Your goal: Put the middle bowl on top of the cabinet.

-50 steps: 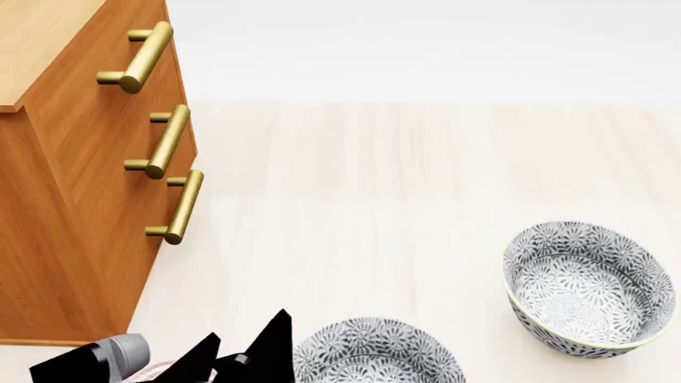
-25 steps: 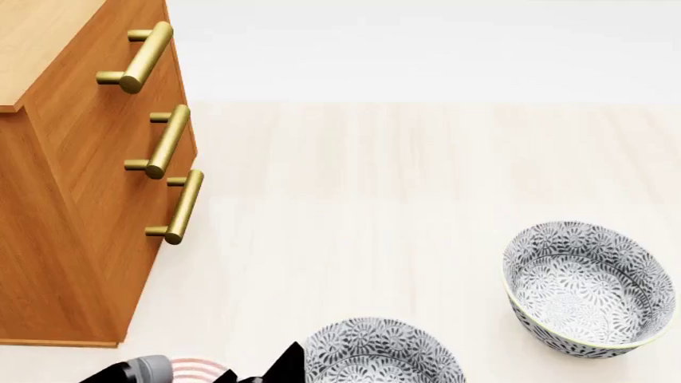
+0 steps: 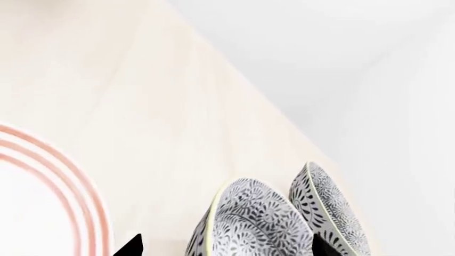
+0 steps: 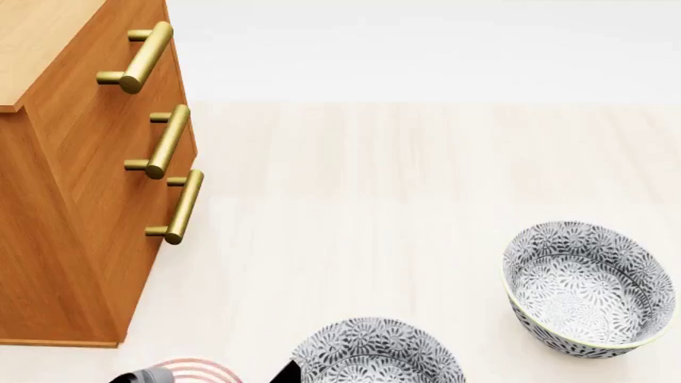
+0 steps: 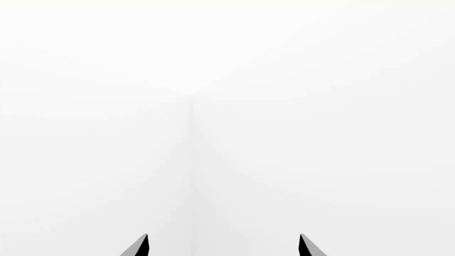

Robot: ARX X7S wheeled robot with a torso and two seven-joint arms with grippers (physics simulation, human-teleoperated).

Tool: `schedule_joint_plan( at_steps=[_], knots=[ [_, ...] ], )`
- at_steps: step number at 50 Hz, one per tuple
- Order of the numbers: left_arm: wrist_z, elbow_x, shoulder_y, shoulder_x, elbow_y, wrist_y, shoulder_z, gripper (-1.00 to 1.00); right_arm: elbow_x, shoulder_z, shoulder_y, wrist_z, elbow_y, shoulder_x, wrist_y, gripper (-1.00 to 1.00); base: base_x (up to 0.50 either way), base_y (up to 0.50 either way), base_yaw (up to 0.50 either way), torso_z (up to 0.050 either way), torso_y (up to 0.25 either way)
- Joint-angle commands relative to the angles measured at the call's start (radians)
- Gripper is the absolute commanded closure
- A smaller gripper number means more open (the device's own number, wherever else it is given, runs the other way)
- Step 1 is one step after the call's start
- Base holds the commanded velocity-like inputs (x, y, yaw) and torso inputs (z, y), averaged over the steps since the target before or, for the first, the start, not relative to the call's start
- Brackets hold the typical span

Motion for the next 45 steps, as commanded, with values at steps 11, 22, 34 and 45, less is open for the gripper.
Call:
schedule_joint_plan(
  at_steps=[11,22,34,45],
  knots=[
    [-0.005,-0.028,-0.020,-0.015,-0.025,0.006,0.045,-1.00,0.012,0.012,0.000,-0.010,0.003,0.000,-0.007,-1.00,0.00,0.00,0.00,0.000,0.000],
    [-0.041,-0.014,-0.051,-0.022,-0.033,-0.008,0.077,-1.00,0.005,0.005,0.000,-0.008,-0.001,0.000,-0.004,-1.00,0.00,0.00,0.00,0.000,0.000],
    [-0.065,-0.017,-0.078,-0.022,-0.071,-0.012,0.093,-1.00,0.003,0.004,0.000,-0.005,-0.003,0.000,-0.005,-1.00,0.00,0.00,0.00,0.000,0.000],
    [-0.052,0.001,-0.097,-0.025,-0.124,-0.014,0.128,-1.00,0.003,0.004,0.000,-0.005,-0.005,0.000,-0.005,-1.00,0.00,0.00,0.00,0.000,0.000]
  ],
)
